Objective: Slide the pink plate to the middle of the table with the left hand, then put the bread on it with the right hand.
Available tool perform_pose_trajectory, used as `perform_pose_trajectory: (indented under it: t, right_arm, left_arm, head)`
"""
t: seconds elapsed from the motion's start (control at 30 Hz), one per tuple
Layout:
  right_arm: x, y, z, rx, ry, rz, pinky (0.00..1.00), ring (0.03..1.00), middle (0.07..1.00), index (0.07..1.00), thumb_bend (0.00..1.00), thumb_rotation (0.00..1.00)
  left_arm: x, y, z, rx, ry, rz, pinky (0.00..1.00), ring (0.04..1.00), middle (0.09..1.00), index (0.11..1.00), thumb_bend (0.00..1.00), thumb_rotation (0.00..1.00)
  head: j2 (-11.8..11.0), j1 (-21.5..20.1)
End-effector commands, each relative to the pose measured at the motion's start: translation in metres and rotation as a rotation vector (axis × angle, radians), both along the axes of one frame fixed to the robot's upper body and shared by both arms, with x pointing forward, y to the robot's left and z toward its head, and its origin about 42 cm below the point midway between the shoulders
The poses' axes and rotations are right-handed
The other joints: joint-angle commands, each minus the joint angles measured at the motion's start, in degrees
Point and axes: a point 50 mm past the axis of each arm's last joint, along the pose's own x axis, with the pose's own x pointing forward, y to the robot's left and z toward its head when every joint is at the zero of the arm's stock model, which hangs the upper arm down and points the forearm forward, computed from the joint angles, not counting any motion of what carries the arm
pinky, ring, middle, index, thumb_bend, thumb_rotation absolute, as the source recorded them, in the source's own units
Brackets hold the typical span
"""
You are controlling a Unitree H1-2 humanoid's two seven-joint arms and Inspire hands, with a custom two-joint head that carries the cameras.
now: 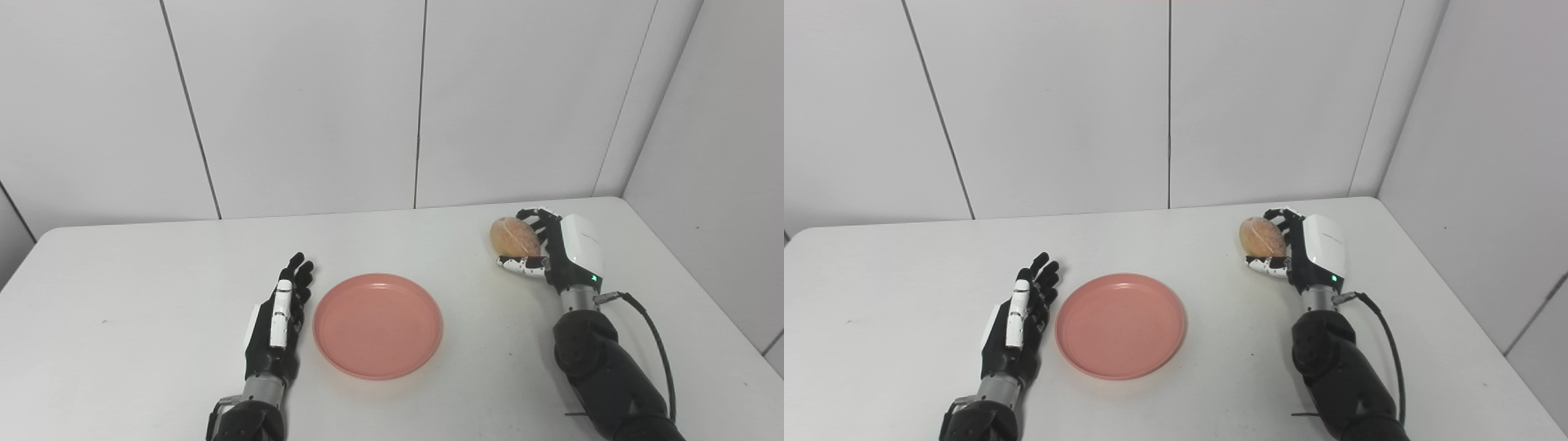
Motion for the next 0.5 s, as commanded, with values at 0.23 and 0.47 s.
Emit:
perform_pose_trajectory:
  t: [0.23, 0.47]
  right_arm:
    - [-0.011, 0.055, 0.062, 0.106, -0.226, 0.221, 0.35, 0.438, 0.457, 0.529, 0.51, 0.0]
    - [-0.037, 0.096, 0.07, 0.079, -0.253, 0.379, 0.23, 0.302, 0.471, 0.496, 0.52, 0.0]
  left_arm:
    - [-0.005, -0.01, -0.007, 0.018, 0.061, -0.029, 1.0, 0.983, 0.943, 0.912, 0.48, 1.0]
    - [-0.003, -0.014, -0.002, -0.032, 0.047, -0.009, 1.0, 0.976, 0.94, 0.913, 0.46, 1.0]
  head:
    - [0.3, 1.8]
    - [0.8, 2.7]
